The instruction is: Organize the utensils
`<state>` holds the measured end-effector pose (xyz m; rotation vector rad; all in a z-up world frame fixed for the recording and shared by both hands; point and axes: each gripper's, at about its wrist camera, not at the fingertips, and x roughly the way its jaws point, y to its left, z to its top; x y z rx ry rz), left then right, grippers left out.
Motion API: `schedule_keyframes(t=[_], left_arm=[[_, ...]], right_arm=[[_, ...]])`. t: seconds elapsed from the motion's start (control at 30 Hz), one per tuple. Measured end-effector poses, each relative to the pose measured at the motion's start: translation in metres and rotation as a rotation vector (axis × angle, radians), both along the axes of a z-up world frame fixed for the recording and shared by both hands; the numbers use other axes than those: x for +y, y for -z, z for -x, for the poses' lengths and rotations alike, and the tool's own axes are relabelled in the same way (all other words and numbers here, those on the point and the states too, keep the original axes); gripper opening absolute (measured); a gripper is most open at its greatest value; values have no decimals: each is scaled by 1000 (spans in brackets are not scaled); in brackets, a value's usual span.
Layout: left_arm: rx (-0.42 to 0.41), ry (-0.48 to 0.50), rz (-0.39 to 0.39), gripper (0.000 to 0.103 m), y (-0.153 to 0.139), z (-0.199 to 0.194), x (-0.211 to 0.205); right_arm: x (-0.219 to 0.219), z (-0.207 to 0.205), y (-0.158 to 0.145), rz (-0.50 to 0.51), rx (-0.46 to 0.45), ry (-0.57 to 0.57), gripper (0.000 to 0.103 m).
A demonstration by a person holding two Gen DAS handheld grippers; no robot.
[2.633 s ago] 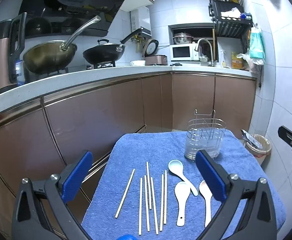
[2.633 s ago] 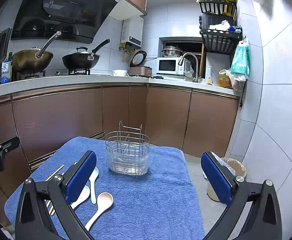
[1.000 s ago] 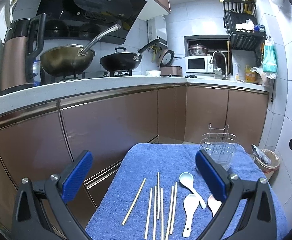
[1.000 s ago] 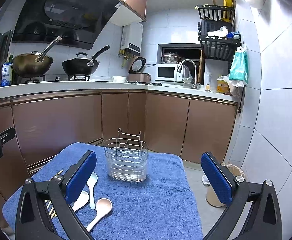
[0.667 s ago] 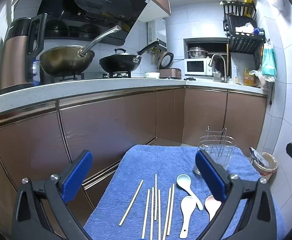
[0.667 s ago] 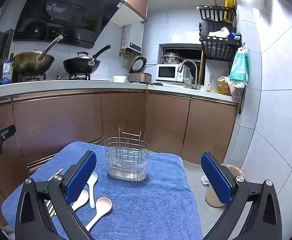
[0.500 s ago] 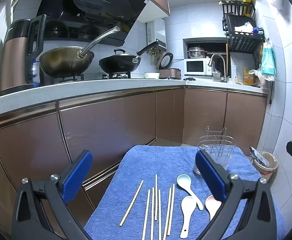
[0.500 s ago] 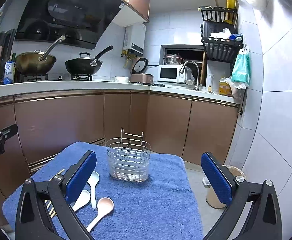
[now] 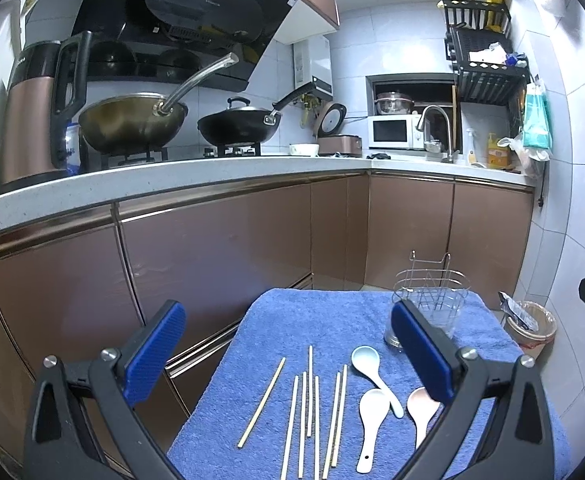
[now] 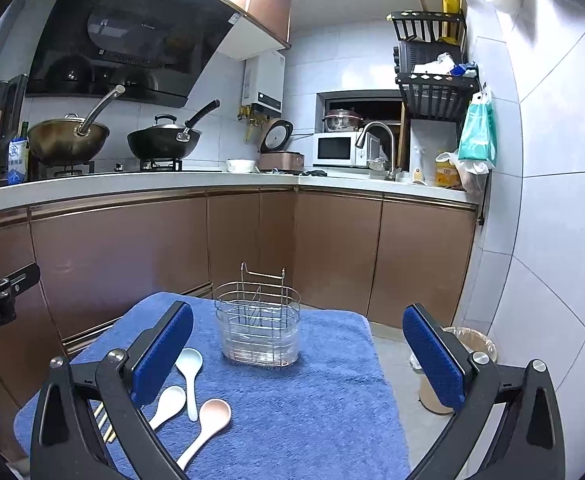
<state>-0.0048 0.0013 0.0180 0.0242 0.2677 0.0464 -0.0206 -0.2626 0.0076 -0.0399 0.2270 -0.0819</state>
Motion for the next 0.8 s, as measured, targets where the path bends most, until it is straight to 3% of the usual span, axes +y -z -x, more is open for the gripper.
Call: schedule_keyframes(t=[0.43, 0.8], left_arm=[[-75, 4, -4, 103, -20, 31, 0], [-42, 13, -8, 103, -19, 40, 3]], right_arm=[[13, 28, -14, 5, -31, -73, 103], [24, 44, -26, 31, -42, -78, 103]])
